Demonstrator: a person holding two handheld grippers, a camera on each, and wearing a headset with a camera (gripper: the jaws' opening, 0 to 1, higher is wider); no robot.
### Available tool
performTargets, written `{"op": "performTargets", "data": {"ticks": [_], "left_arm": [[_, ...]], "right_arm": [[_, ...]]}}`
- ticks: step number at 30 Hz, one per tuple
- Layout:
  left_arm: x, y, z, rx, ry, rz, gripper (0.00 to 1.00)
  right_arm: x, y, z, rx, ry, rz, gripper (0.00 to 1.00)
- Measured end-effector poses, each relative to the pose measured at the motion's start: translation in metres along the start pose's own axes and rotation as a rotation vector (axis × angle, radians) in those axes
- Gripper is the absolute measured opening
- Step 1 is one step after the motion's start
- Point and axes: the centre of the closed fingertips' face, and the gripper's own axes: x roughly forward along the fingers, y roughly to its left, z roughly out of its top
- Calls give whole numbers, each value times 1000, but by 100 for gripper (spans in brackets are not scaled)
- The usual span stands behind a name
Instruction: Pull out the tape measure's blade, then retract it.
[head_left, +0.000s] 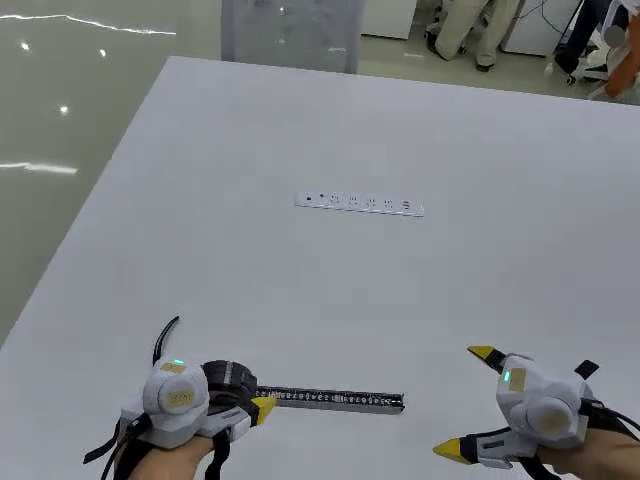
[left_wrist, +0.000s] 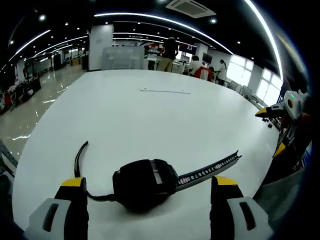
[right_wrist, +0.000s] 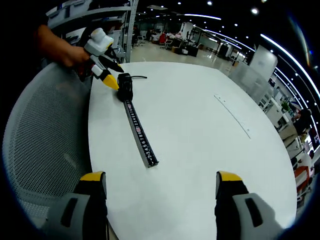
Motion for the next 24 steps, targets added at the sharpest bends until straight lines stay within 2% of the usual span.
{"op": "performTargets", "data": {"ticks": [3, 7, 12, 14, 24], "left_arm": [[3, 1, 4, 44, -26, 30, 100], [5, 1, 3, 62, -57, 18, 100], [9, 2, 3, 53, -66, 11, 100], [11, -1, 10, 58, -108, 0, 100], [13, -6, 10, 54, -114, -14, 100]], "right_arm": [[8, -3, -1, -25, 17, 41, 90], [18, -9, 6, -56, 23, 69, 86], [33, -9, 11, -113, 61, 126, 83], [39, -8, 14, -123, 67, 148, 82], [65, 2, 6, -139, 118, 240, 71]]}}
